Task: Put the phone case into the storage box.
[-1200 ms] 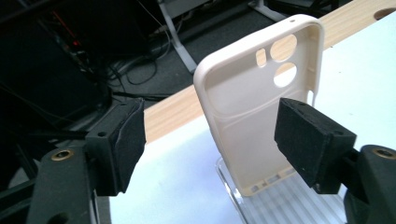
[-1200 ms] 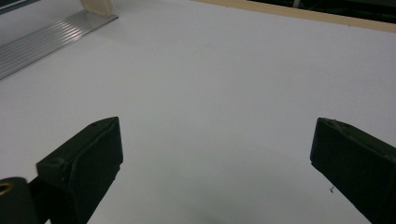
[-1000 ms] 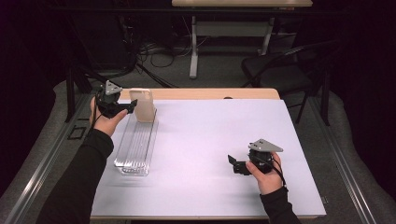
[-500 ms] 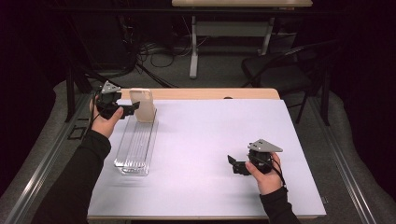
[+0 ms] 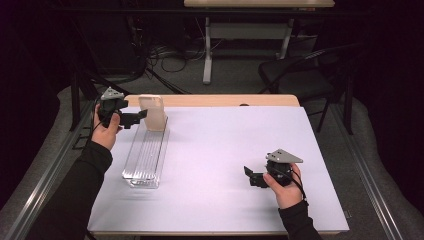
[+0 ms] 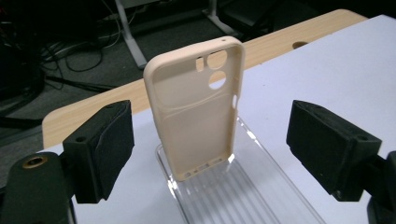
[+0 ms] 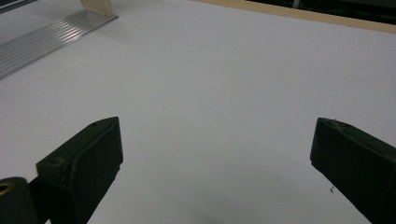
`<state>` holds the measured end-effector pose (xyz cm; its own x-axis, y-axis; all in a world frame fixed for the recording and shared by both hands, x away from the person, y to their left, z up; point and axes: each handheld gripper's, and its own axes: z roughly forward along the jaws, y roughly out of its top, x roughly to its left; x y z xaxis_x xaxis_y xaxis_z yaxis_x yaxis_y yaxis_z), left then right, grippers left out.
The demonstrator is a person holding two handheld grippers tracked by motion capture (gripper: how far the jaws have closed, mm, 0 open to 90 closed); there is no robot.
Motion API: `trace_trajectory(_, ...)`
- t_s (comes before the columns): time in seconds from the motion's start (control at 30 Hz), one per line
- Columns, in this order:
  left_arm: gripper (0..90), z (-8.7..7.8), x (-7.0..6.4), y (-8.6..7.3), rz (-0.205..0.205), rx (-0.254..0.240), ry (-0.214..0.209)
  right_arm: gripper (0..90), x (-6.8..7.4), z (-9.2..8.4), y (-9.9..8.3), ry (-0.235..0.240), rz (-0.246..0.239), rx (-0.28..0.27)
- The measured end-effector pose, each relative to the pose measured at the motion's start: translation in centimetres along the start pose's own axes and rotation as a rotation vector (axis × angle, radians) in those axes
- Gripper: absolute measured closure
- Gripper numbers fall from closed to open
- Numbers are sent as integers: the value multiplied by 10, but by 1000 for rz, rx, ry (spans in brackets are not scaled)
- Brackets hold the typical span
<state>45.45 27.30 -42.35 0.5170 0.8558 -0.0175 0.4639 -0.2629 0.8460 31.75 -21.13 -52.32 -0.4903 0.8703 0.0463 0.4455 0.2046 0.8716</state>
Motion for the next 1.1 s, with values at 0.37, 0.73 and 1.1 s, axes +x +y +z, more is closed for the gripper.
trace_trajectory(0.37, 156, -12, -4, 1, -42, 13, -87, 23, 0, -1, 1, 5, -2, 4)
trace_trajectory(0.73, 156, -24, -12, 2, -47, 30, -129, 23, 3, -8, 7, 44, -36, 7)
trace_trajectory(1.1, 156, -35, -39, 6, -13, 22, -187, 23, -3, -19, 12, 77, -46, 23)
